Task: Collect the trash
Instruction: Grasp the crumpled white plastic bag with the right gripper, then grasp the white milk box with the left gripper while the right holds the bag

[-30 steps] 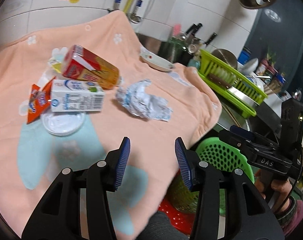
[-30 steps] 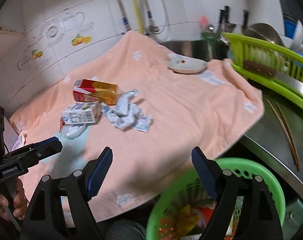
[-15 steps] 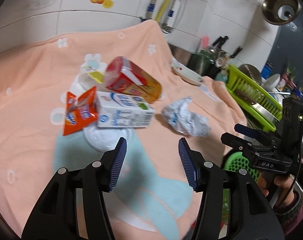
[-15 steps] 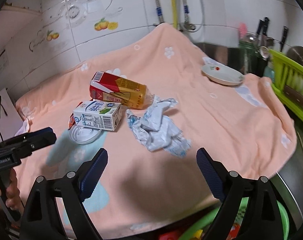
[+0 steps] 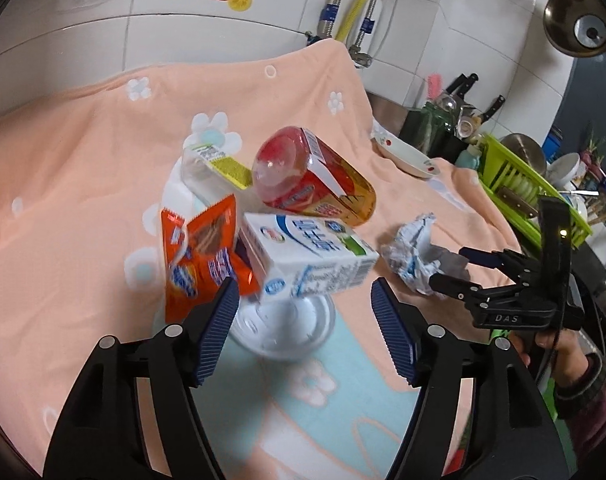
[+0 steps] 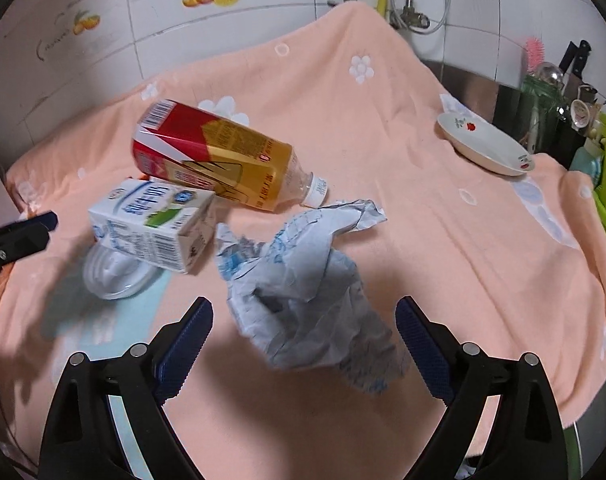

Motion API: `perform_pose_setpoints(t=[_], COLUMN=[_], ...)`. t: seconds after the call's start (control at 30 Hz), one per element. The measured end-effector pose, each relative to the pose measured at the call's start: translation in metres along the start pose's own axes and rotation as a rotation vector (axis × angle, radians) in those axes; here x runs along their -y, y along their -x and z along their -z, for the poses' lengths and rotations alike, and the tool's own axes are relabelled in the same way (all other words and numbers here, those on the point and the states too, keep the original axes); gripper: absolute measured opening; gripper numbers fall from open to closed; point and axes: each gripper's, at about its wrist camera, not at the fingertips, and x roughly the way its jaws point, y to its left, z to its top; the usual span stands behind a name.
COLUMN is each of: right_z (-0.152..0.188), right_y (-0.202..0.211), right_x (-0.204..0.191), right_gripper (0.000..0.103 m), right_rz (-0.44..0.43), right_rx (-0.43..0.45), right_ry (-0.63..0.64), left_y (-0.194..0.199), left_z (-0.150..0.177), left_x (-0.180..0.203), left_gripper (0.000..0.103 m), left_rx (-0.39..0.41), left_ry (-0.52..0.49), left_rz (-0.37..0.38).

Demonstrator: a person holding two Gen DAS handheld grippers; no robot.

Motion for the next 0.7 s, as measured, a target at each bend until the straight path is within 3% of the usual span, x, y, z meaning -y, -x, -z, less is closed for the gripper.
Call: perform_pose_setpoints(t=[0.13, 0.37, 0.57, 0.7], right_z=[-0.003, -0.004, -0.003, -0.003], right_y=[-0.020, -0.042, -0.046, -0.040], right_x=[0.004, 0.003, -0.002, 0.000], right_gripper=[0.090, 0.088, 0.072, 0.058], right_rz=[-0.013, -0.025, -0.029, -0.031], right_rx=[-0.037, -0.075, -0.081, -0.077], right_ry=[0.004, 0.022, 0.038, 0.041], left_y=[-0.011, -0.019, -0.027, -0.037], left_z=[-0.011, -0.011, -0.013, -0.021], left_x=[-0.007, -0.022, -0.008, -0.003], left_gripper=[0.076, 0.076, 0.077, 0.089], left_rx=[0.000, -0.001, -0.008, 0.000], left_ry=[-0.042, -0.044, -0.174, -0.233], left_rz=[-0.001, 0.005, 0.019, 0.012])
